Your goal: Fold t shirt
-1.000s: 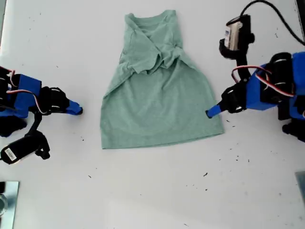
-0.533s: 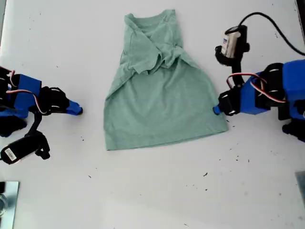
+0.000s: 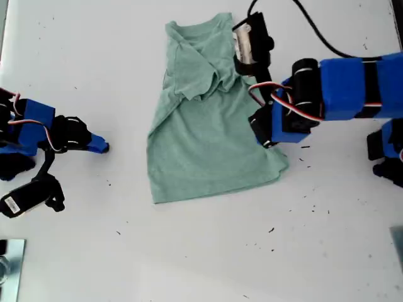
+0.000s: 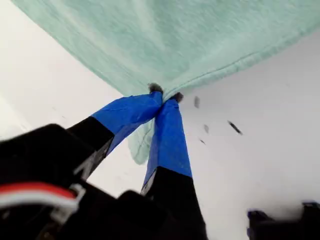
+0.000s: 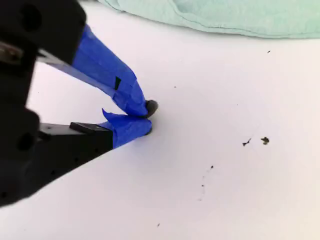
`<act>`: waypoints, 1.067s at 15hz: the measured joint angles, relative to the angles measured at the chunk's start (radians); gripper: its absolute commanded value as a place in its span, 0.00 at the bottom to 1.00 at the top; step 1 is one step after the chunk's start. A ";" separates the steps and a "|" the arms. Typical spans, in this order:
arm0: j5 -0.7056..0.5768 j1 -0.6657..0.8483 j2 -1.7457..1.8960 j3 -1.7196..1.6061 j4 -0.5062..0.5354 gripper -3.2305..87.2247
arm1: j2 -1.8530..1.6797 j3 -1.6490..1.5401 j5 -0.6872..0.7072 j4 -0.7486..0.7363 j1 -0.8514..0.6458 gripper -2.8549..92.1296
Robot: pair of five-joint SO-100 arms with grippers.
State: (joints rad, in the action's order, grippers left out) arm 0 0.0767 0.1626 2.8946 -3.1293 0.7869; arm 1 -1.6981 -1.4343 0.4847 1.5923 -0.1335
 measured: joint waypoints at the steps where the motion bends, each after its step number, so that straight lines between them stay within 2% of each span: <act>1: 0.000 0.000 0.000 0.000 0.000 0.03 | 0.040 0.025 -0.023 -0.021 0.009 0.01; 3: 0.000 0.000 0.000 0.000 0.000 0.03 | 0.071 -0.005 -0.084 -0.161 0.028 0.09; 4: 0.000 0.000 0.000 0.000 0.000 0.03 | 0.077 -0.100 -0.100 -0.293 0.040 0.25; 5: 0.000 0.000 0.000 0.000 0.000 0.03 | 0.107 -0.215 -0.137 -0.448 0.054 0.30; 6: 0.000 0.000 0.000 0.000 0.000 0.03 | 0.127 -0.316 -0.160 -0.604 0.064 0.35; 7: 0.000 0.000 0.000 0.000 0.000 0.03 | 0.169 -0.376 -0.187 -0.699 0.074 0.35; 8: 0.000 0.000 0.003 0.000 0.000 0.03 | 0.173 -0.383 -0.195 -0.718 0.075 0.36; 9: 0.000 0.000 0.006 0.000 0.000 0.03 | 0.172 -0.373 -0.193 -0.706 0.080 0.36; 10: 0.000 0.000 0.006 0.000 0.000 0.03 | 0.127 -0.288 -0.181 -0.614 0.081 0.35; 13: 0.000 0.000 0.006 0.000 0.000 0.03 | 0.110 0.181 -0.135 -0.066 0.126 0.32; 14: 0.000 0.000 0.006 0.000 0.000 0.03 | 0.037 0.236 -0.135 0.055 0.133 0.19; 15: 0.000 0.000 0.009 0.000 0.002 0.03 | -0.084 0.158 -0.132 0.055 0.115 0.08; 16: 0.002 0.000 0.015 0.000 0.003 0.03 | -0.245 -0.066 -0.137 0.002 0.063 0.06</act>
State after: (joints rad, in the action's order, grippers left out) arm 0 0.0782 0.1626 2.9100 -3.1293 0.7900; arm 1 -1.9436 -1.5002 0.3482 1.5938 -0.0706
